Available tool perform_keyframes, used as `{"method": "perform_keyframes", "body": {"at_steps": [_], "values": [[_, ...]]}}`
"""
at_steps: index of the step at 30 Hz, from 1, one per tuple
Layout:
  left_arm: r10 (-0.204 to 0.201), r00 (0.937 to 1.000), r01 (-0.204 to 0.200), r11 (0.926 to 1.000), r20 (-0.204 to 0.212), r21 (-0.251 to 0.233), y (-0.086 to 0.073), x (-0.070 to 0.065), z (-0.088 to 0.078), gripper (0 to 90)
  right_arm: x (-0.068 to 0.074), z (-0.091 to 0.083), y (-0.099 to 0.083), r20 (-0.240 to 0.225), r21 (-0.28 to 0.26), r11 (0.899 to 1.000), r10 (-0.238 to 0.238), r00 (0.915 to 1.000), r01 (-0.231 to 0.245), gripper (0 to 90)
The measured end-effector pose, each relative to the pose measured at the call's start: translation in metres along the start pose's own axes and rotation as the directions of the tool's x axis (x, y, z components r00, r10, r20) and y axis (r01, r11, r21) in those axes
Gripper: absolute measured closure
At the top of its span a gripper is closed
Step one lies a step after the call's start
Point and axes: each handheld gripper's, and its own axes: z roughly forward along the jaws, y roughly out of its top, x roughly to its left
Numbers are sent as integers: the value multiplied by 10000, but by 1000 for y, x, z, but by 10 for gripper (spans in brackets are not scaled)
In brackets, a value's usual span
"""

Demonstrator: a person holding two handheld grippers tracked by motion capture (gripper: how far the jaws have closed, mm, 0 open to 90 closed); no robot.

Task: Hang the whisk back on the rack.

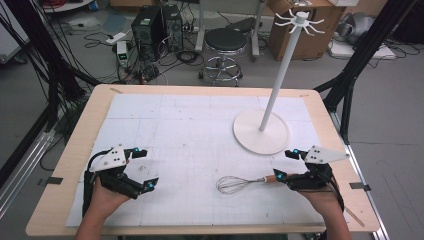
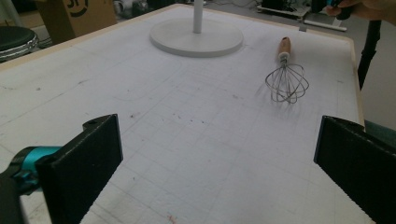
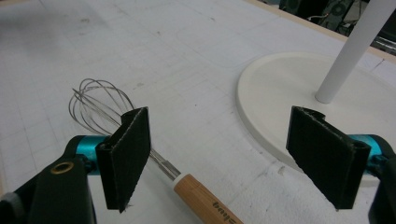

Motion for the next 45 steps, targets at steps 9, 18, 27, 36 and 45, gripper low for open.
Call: {"method": "perform_keyframes", "body": {"at_steps": [9,18,27,36,45], "values": [[53,10000,-53,10000,15,65,2,-1,3,17,-6,10,7,-273,1223,9916,-399,9988,430,214],[-9,10000,9,10000,-36,26,1,0,-1,17,-7,32,10,-1024,2734,9565,-759,9918,1014,222],[42,10000,-41,10000,-35,46,1,-1,-1,17,-1,56,1,-1632,4145,8969,-933,9822,1541,292],[9,10000,-8,10000,-32,76,0,-1,-1,17,2,66,-5,-2058,5109,8372,-1014,9733,1953,477],[8,10000,-8,10000,-17,84,0,-1,0,17,12,68,-3,-2516,4960,8192,-1817,9506,2879,651]]}}
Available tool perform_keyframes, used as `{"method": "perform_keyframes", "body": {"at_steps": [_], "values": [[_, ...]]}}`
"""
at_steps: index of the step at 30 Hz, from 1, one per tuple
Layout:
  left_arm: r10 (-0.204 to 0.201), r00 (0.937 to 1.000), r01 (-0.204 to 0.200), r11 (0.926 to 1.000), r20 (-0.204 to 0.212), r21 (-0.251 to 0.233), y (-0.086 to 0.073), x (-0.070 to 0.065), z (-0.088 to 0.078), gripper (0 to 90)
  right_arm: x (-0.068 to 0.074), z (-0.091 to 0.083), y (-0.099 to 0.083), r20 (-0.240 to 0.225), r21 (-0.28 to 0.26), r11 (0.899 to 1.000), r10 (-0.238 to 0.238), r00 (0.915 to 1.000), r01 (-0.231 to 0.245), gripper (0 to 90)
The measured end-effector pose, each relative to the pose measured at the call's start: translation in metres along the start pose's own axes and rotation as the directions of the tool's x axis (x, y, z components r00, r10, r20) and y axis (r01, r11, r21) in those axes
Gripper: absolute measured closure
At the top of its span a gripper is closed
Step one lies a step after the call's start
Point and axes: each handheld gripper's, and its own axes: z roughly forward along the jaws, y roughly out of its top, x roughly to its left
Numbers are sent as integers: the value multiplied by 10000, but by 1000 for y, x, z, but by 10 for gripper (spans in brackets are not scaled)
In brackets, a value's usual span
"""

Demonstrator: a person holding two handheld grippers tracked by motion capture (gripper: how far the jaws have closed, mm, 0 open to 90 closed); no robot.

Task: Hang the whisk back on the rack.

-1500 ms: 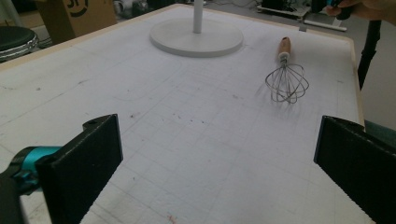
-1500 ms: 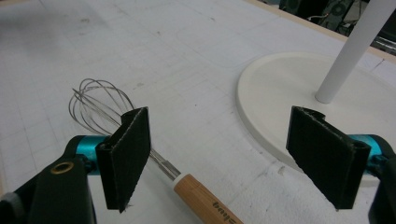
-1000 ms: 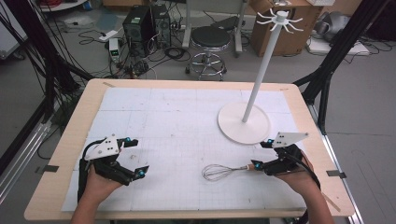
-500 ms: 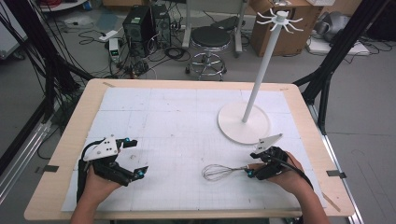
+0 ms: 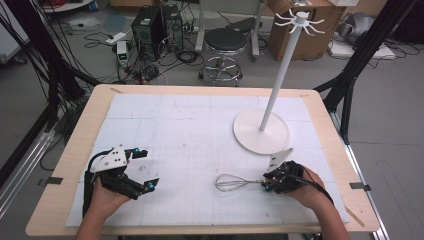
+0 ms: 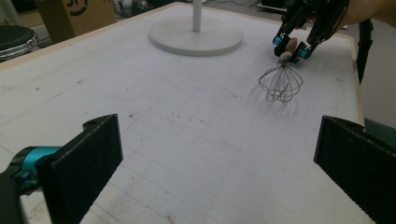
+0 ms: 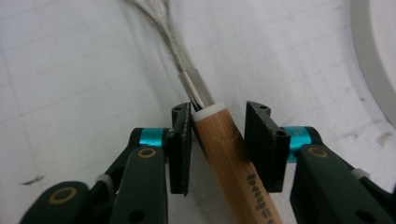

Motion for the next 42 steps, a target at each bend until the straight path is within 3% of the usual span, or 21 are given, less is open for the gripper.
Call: {"method": "perform_keyframes", "body": {"at_steps": [10,18,20,23,31,35,42], "values": [[39,10000,-39,10000,-6,-18,0,0,-1,17,13,11,21,-45,-263,9966,-779,9970,778,713],[-2,10000,1,10000,-44,-77,0,0,-3,17,15,18,33,-83,-445,9968,-675,9977,670,692],[0,10000,0,10000,-47,-70,-1,0,-3,17,14,17,32,-97,-564,9975,-438,9990,432,620],[-9,10000,9,10000,-52,-40,-1,0,-3,17,14,10,22,-138,-754,9971,38,9999,-48,593],[-14,10000,13,10000,-72,-19,-1,0,-3,17,11,3,-7,-199,-910,9945,510,9985,-526,624],[-3,10000,3,10000,-43,39,-1,-1,-2,17,13,1,-13,-279,-954,9943,442,9986,-467,679],[0,10000,0,10000,-63,40,-1,0,-2,17,16,4,-2,-161,-766,9971,-31,9999,19,701]]}}
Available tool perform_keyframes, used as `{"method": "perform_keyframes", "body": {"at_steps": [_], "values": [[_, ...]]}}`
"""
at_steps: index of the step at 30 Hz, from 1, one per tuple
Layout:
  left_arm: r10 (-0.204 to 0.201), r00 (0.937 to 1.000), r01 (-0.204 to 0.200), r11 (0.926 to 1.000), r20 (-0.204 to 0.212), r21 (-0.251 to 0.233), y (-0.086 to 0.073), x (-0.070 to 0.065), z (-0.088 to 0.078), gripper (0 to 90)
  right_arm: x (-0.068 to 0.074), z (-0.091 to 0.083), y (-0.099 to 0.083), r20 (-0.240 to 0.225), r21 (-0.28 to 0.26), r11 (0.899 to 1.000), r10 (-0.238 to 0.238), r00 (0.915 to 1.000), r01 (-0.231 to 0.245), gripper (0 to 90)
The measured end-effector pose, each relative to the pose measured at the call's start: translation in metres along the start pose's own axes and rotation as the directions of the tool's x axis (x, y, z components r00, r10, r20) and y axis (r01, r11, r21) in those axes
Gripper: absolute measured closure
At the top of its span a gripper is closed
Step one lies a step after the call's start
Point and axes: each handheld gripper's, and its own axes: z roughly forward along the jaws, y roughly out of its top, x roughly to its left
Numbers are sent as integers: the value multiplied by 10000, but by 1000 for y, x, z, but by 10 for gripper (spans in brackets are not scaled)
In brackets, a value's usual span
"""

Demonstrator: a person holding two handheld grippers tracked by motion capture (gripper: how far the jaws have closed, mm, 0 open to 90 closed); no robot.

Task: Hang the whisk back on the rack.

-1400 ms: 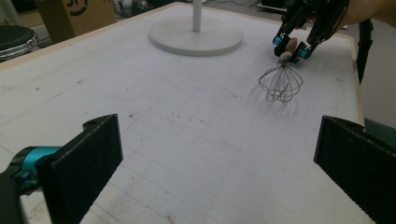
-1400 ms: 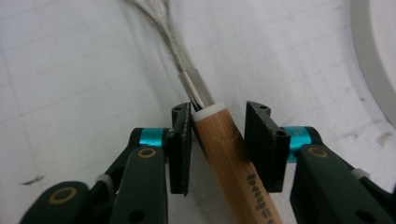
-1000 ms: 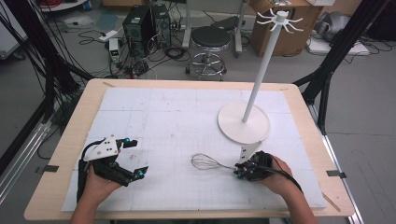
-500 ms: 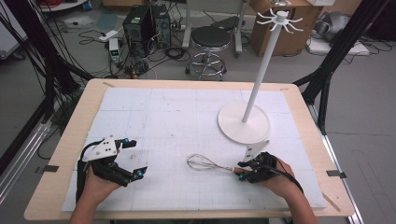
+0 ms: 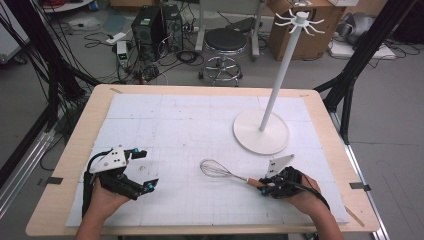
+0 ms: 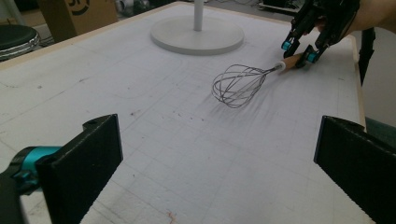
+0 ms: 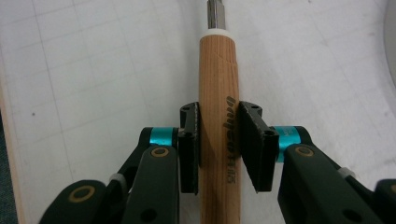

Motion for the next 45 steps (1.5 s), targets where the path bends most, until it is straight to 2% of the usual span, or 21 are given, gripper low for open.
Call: {"method": "perform_keyframes", "body": {"at_steps": [11,20,22,24,26,28,34,38,39,40,42,45], "values": [[7,10000,-8,10000,-43,-90,1,0,-2,17,7,24,41,-358,-15,9968,-794,9962,794,700],[-28,10000,28,9999,-66,-141,0,1,-4,17,14,47,78,-781,-140,9925,-1222,9894,1215,700],[-14,10000,13,9999,-76,-140,0,1,-5,17,15,51,81,-826,-74,9933,-1153,9899,1151,697],[-34,10000,33,9999,-81,-160,0,1,-5,17,15,51,81,-818,-145,9942,-1075,9908,1067,682],[-38,10000,37,9999,-85,-142,0,1,-6,17,13,49,79,-769,-211,9948,-1013,9919,999,614],[-35,9999,34,9999,-103,-142,-1,1,-6,17,12,45,76,-819,-274,9963,-833,9932,813,606],[-76,9999,74,9999,-134,-140,-1,1,-6,17,11,30,52,-706,-419,9985,-389,9967,360,602],[-34,10000,33,10000,-88,-89,-1,1,-5,17,9,29,39,-738,-380,9992,-169,9971,141,645],[-55,9999,54,9999,-101,-91,-1,0,-5,17,9,28,38,-872,-450,9989,-197,9960,158,685],[-61,9999,60,9999,-91,-84,-1,0,-4,17,9,28,38,-815,-425,9986,-357,9960,323,697],[-65,9999,65,9999,-88,-76,-1,0,-4,17,11,29,40,-726,-383,9974,-640,9953,613,710],[-56,9999,55,9999,-99,-89,-1,1,-4,17,13,29,43,-680,-329,9963,-810,9944,789,715]]}}
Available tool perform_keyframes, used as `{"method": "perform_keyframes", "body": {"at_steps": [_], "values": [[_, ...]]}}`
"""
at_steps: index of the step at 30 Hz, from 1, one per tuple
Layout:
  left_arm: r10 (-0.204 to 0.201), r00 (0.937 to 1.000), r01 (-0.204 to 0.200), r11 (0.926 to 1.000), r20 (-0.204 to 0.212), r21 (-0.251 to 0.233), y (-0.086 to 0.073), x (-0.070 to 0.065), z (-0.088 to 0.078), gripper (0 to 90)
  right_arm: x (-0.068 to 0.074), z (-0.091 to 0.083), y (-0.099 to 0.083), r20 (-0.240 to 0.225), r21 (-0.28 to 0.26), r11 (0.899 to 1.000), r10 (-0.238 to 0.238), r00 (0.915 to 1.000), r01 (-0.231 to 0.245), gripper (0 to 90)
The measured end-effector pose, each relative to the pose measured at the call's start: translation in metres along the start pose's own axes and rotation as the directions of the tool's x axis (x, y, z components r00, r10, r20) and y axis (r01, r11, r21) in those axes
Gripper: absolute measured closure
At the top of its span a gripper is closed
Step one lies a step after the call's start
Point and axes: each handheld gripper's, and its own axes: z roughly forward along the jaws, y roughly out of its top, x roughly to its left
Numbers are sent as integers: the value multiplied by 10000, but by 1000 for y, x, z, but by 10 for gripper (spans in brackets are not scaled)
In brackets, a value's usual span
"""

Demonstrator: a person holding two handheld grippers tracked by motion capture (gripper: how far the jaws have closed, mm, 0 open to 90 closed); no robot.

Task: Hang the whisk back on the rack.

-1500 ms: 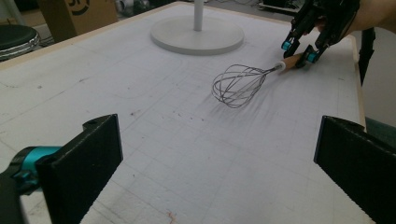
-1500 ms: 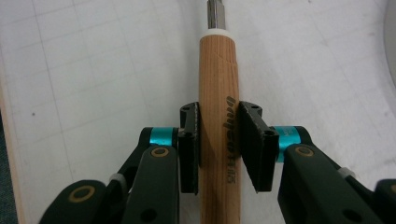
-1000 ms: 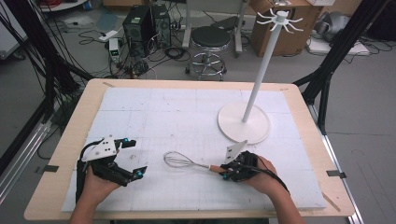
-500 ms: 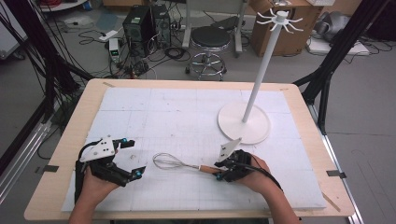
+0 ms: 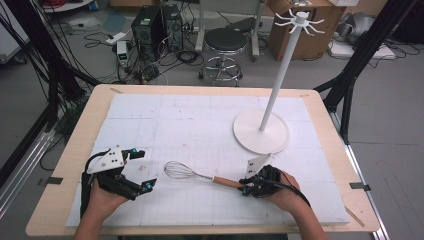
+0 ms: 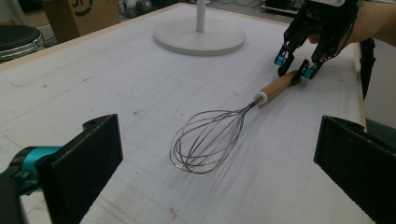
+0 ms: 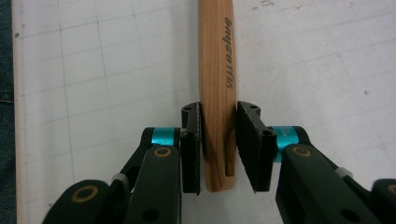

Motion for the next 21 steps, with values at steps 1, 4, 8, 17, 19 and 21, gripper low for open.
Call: {"method": "perform_keyframes", "body": {"at_steps": [1,4,8,17,19,21], "values": [[-27,10000,27,10000,5,-9,0,0,0,17,1,1,1,16,31,10000,-55,10000,55,716],[-12,10000,12,10000,2,-5,0,0,0,17,2,4,10,21,114,9991,-401,9992,401,720],[0,10000,0,10000,-28,-22,0,0,-1,17,4,11,27,2,28,9969,-784,9969,784,741],[-8,10000,7,10000,-63,-100,0,1,-4,17,6,29,55,-160,-76,9919,-1266,9918,1265,741],[-1,10000,0,9999,-65,-110,0,1,-3,17,8,34,61,-175,-93,9904,-1381,9903,1380,741],[23,10000,-24,9999,-60,-102,1,1,-3,17,11,37,68,-220,-72,9879,-1548,9877,1547,741]]}}
